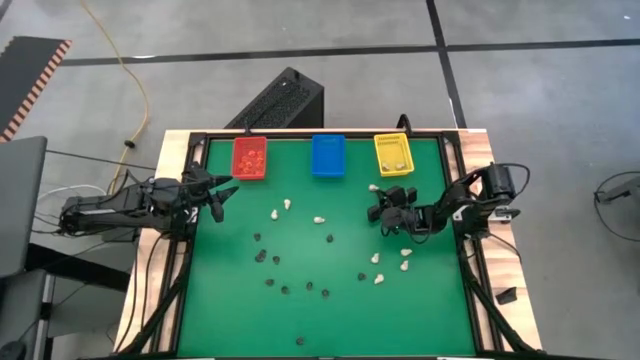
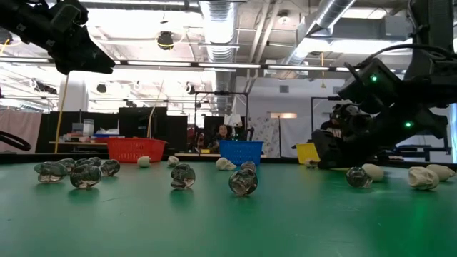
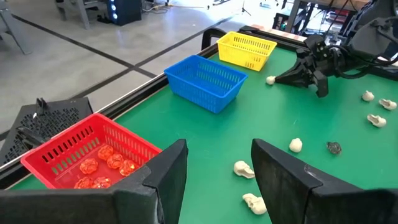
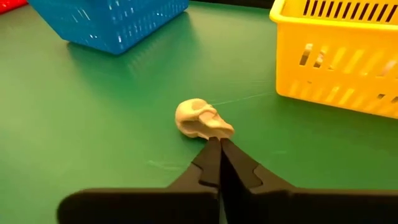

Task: Sort Halloween decoration
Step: Put the white skull toy into the yellow bin

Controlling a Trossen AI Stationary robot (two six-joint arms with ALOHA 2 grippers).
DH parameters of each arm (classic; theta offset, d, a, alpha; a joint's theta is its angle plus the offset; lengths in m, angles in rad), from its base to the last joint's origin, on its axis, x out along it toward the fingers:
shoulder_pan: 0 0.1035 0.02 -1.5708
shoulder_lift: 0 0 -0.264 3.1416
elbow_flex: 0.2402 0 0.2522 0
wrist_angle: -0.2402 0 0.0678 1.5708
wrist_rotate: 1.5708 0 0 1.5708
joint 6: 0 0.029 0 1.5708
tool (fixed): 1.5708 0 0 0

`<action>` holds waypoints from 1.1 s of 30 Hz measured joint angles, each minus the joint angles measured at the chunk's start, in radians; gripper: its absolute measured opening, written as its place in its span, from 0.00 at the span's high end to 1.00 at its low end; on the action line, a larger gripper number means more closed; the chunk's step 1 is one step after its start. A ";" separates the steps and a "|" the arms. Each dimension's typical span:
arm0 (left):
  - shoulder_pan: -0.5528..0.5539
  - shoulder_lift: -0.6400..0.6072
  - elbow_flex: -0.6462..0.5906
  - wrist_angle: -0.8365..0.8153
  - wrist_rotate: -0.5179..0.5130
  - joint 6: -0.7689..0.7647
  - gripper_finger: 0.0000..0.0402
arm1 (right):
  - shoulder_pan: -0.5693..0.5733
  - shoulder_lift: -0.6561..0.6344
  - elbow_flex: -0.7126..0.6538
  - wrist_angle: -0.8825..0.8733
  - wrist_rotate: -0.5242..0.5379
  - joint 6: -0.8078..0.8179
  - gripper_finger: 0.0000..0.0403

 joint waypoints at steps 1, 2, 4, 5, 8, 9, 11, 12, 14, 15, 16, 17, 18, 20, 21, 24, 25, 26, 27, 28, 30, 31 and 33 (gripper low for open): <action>0.000 0.000 0.000 0.000 0.000 0.000 0.58 | 0.000 0.000 0.000 0.000 -0.001 0.000 0.95; 0.000 0.000 0.000 0.000 0.000 0.000 0.58 | 0.000 0.000 0.000 0.000 -0.003 0.000 0.95; 0.000 0.000 0.000 0.000 0.000 0.000 0.58 | 0.000 -0.001 0.000 0.002 -0.004 -0.001 0.95; 0.000 0.000 0.000 0.000 0.000 -0.001 0.58 | 0.000 -0.007 0.000 0.001 -0.005 -0.002 0.95; 0.000 0.000 0.000 0.000 0.000 -0.001 0.58 | 0.001 -0.045 0.000 -0.001 -0.007 -0.019 0.94; 0.000 0.000 0.000 0.000 0.000 -0.001 0.58 | 0.002 -0.061 0.000 -0.006 -0.018 -0.026 0.93; 0.000 0.000 0.000 0.000 0.000 -0.001 0.58 | 0.010 -0.099 0.000 -0.008 -0.066 -0.046 0.90; 0.000 0.000 0.000 0.000 0.000 -0.002 0.58 | 0.016 -0.122 0.000 -0.009 -0.075 -0.060 0.89; 0.000 0.000 0.000 0.000 0.000 -0.002 0.58 | 0.024 -0.167 0.001 -0.011 -0.073 -0.094 0.87; 0.000 0.000 0.000 0.000 0.000 -0.002 0.58 | 0.031 -0.189 0.000 -0.013 -0.066 -0.116 0.86; 0.000 0.000 0.000 0.000 0.000 -0.002 0.58 | 0.037 -0.209 0.000 -0.013 -0.053 -0.138 0.86; 0.000 0.000 0.000 0.000 0.000 -0.002 0.58 | 0.044 -0.230 0.000 -0.012 -0.050 -0.168 0.86; 0.000 0.000 0.000 0.000 0.000 -0.002 0.58 | 0.050 -0.254 0.000 -0.011 -0.050 -0.208 0.86; 0.000 0.000 0.000 0.000 0.000 -0.001 0.58 | 0.056 -0.295 0.000 -0.008 -0.050 -0.296 0.85; 0.000 0.000 0.000 0.000 0.000 -0.001 0.58 | 0.057 -0.313 0.000 -0.008 -0.050 -0.340 0.85; 0.000 0.000 0.000 0.000 0.000 0.000 0.58 | 0.044 -0.351 0.000 -0.010 -0.058 -0.441 0.85; 0.000 0.000 0.000 0.000 0.000 0.000 0.58 | 0.040 -0.358 0.000 -0.011 -0.063 -0.458 0.84; 0.000 0.000 0.000 0.000 0.000 0.000 0.58 | 0.034 -0.362 0.000 -0.012 -0.079 -0.475 0.83; 0.000 0.000 0.000 0.000 0.000 0.000 0.58 | 0.027 -0.362 0.000 -0.013 -0.097 -0.489 0.82; 0.000 0.000 0.000 0.000 0.000 0.000 0.58 | 0.021 -0.361 0.000 -0.016 -0.118 -0.493 0.79; 0.000 0.000 0.000 0.000 0.000 0.000 0.58 | 0.004 -0.351 0.000 -0.016 -0.150 -0.494 0.72; 0.000 0.000 0.000 0.000 0.000 0.000 0.58 | -0.003 -0.346 0.000 -0.023 -0.155 -0.494 0.68; 0.000 0.000 0.000 0.000 0.000 0.000 0.58 | -0.018 -0.331 0.000 -0.030 -0.157 -0.494 0.58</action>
